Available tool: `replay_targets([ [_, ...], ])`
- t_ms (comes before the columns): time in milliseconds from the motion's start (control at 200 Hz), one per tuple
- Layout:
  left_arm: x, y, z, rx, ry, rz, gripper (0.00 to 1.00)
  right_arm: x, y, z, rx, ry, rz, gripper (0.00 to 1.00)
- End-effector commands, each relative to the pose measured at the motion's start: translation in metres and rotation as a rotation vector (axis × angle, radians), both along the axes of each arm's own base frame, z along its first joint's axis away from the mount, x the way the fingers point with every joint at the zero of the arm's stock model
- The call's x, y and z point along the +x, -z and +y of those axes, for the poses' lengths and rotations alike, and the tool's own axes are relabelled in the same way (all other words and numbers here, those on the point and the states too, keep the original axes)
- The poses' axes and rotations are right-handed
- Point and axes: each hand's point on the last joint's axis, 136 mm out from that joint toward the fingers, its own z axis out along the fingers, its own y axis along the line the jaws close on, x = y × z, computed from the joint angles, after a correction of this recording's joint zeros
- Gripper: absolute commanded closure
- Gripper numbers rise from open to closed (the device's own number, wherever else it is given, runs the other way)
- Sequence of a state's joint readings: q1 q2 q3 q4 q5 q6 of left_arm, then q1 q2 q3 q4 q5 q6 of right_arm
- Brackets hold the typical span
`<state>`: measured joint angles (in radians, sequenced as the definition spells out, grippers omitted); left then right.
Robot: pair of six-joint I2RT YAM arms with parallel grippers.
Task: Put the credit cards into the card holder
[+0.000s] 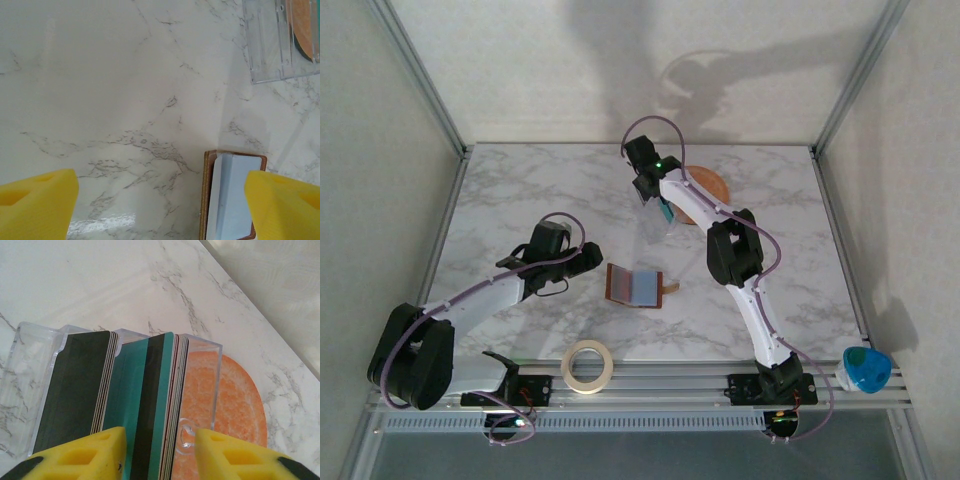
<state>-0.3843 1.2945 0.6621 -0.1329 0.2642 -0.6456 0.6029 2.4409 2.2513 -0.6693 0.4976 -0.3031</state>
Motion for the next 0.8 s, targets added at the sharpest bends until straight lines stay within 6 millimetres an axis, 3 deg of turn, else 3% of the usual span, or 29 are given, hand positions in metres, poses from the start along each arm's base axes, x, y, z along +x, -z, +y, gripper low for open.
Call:
replay_targets([
  [0, 0.005, -0.013, 0.001, 0.01, 0.008, -0.032, 0.15, 0.0, -0.013, -0.003, -0.024, 0.009, -0.036, 0.56],
  [796, -0.001, -0.003, 0.0, 0.003, 0.023, -0.017, 0.14, 0.006, -0.028, -0.01, -0.06, 0.041, -0.105, 0.58],
])
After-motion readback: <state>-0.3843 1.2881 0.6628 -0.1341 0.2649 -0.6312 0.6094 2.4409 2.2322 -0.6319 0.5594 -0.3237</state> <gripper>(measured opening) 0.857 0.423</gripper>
